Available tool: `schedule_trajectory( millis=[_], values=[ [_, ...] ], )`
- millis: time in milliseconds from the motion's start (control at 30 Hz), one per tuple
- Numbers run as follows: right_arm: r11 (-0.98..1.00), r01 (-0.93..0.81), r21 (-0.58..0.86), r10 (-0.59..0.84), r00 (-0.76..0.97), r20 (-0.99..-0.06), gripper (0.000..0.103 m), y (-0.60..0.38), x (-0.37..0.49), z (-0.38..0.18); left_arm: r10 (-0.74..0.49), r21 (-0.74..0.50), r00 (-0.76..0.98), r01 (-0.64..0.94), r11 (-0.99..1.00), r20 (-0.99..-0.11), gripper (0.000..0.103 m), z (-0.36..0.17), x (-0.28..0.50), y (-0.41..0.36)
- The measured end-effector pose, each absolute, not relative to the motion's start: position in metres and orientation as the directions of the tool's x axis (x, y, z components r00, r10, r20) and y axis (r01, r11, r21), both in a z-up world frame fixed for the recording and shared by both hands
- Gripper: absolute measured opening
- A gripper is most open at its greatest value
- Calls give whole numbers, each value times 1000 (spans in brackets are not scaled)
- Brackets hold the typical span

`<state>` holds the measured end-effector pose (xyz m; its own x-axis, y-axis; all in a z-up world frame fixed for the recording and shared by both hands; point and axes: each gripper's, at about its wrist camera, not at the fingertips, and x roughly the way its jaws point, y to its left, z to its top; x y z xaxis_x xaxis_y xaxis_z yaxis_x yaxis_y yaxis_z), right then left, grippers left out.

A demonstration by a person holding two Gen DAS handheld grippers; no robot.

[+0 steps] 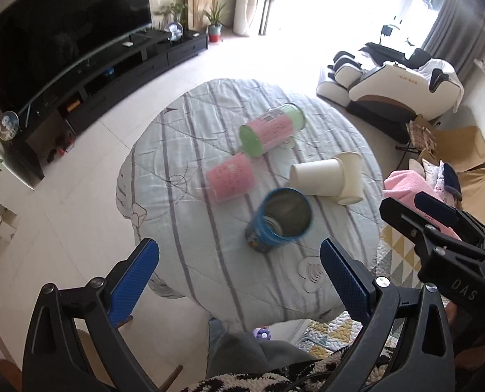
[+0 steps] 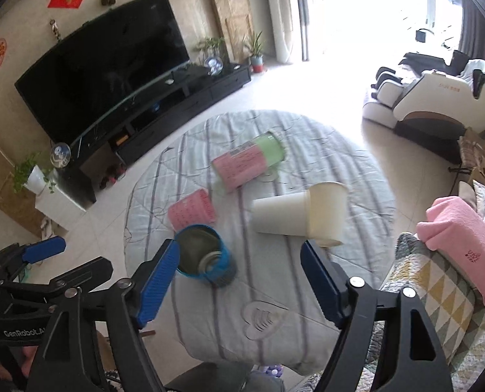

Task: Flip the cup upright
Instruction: 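Lower the blue can open end up onto the quilt with the right tool, then open the right tool and withdraw it from the can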

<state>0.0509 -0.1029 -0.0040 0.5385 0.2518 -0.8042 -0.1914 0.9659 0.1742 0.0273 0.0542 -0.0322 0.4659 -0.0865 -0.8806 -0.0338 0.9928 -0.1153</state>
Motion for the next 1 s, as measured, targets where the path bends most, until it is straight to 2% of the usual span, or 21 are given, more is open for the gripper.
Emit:
schedule_trajectory(
  millis=[200, 533, 1000],
  values=[
    [966, -200, 165, 252, 570, -782, 78, -129, 20, 13, -64, -102, 518, -47, 994, -853, 101, -18, -3, 37],
    [973, -149, 175, 229, 593, -772, 78, -138, -12, 15, -46, -26, 571, 43, 999, -820, 101, -18, -13, 20],
    [983, -75, 164, 176, 617, -767, 78, -141, -22, 15, -57, -35, 621, 47, 998, -782, 101, -9, -15, 28]
  ],
)
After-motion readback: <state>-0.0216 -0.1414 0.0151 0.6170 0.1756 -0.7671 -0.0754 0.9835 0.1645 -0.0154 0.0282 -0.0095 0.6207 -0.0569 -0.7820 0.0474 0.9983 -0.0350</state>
